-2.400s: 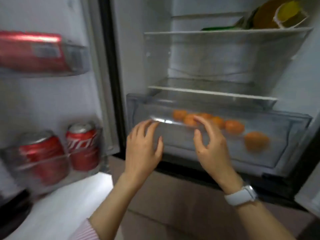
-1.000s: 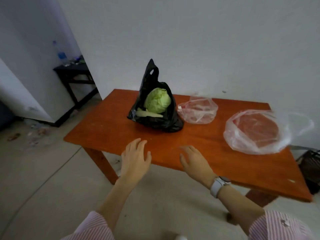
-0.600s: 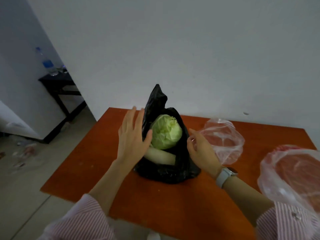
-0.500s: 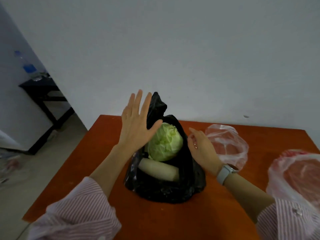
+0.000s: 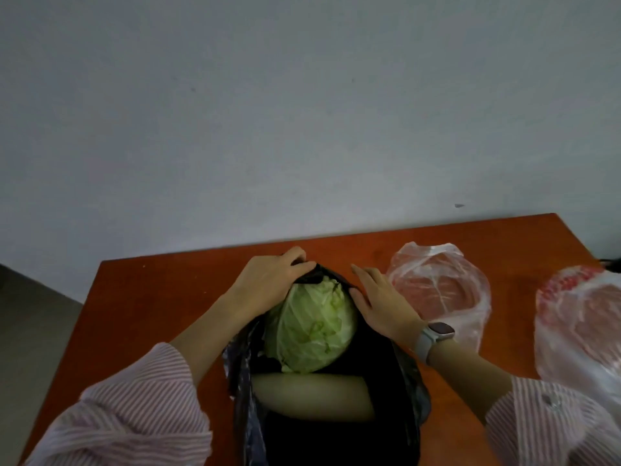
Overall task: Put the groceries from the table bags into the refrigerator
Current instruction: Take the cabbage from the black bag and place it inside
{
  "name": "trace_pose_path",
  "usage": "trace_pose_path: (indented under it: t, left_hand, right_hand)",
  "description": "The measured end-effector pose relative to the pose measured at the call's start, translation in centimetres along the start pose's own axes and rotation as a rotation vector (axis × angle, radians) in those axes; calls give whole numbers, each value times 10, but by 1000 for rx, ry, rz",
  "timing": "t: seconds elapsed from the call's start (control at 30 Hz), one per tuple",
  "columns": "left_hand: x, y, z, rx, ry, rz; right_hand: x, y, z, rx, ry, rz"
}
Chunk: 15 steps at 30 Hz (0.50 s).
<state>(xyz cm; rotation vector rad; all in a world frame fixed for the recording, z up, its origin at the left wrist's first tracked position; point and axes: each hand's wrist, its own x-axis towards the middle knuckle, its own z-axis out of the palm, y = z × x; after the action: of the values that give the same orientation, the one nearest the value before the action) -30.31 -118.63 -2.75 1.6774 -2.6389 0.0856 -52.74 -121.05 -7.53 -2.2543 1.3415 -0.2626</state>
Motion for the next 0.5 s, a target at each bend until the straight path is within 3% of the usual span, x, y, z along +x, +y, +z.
trace_pose_path:
  t: [0.2,0.37,0.5]
  left_hand:
    - [-13,-16,32,-38,55,-61]
    - [-24,-17,45,-109,81,-243]
    - [-26,-24,56,-138,166,-290]
  right_hand:
    - [1,21,20,-82,-43,-28]
    - [3,30,20,41,4,-96]
    - [-3,32,20,158,-75,-119]
